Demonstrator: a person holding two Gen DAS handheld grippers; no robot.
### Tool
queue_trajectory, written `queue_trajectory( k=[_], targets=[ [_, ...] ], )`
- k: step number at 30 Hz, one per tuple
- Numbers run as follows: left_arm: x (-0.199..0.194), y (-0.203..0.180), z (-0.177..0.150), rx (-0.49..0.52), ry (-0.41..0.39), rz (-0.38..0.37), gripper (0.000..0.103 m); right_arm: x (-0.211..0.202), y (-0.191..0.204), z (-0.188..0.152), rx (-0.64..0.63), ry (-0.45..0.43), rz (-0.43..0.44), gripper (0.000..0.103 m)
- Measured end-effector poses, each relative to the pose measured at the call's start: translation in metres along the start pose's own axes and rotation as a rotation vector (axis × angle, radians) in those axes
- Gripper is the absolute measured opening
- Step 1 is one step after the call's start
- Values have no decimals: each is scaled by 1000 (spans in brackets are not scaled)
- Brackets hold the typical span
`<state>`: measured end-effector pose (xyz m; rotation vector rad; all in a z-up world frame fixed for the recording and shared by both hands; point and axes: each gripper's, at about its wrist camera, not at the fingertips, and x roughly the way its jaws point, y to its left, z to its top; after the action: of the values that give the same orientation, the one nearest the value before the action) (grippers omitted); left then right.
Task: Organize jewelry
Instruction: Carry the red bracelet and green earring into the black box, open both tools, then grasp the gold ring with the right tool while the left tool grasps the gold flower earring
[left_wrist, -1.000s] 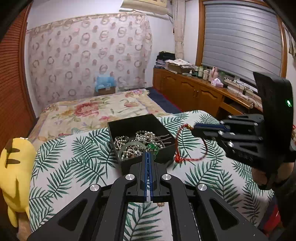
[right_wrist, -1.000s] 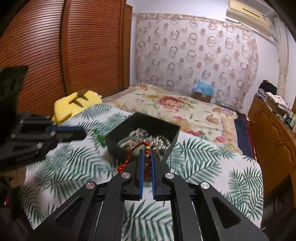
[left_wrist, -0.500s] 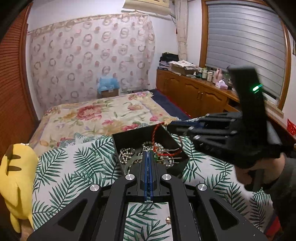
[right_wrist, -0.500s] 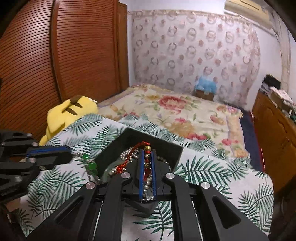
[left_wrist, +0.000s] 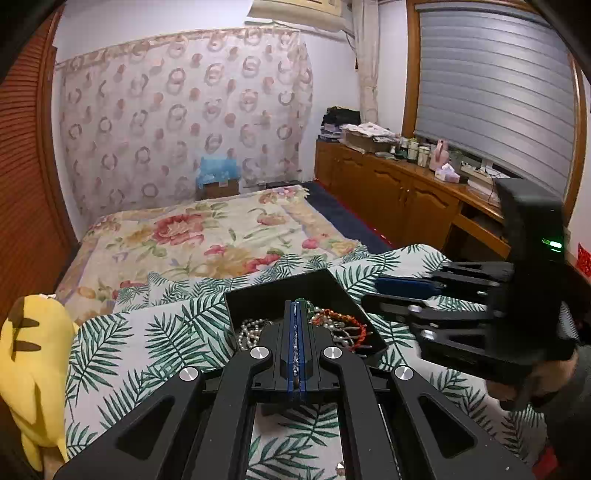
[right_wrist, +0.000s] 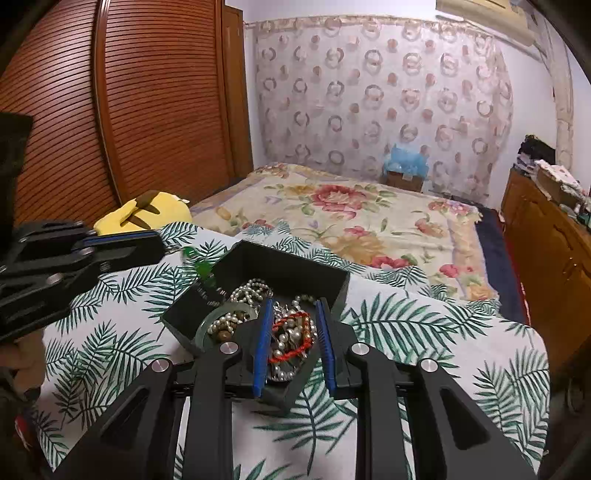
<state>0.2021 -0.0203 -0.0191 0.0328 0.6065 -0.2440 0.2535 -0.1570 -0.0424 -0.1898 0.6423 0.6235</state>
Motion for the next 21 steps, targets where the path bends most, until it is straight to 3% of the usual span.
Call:
queue_trajectory(
  k=[6,8,9,11,13,16,18,21],
  targets=[
    [8,-2,0,-6,19,14,2,-22,6,-11,-24,-17,-5,26],
    [5,-2,-3,-6,18,14,7,-29,10,-16,-31,-22,-2,26],
    [4,-2,-6,-5,19,16,11,-34,11,-19,-31,-25,0,26],
    [4,-4,-7,1,21,24,35,-40,13,-25,-29,-27,9,26],
    [0,-5,-12,12,15,34,41,-47,18,-35,-25,-29,22,26],
    [-4,-5,-22,21,20,41,61,-54,24,-48,-22,-23,39,26],
    [-8,-5,-27,29,20,44,64,-56,28,-53,-23,-15,42,26],
    [-14,-6,-36,53,29,47,80,-58,35,-65,-24,4,52,26]
  ],
)
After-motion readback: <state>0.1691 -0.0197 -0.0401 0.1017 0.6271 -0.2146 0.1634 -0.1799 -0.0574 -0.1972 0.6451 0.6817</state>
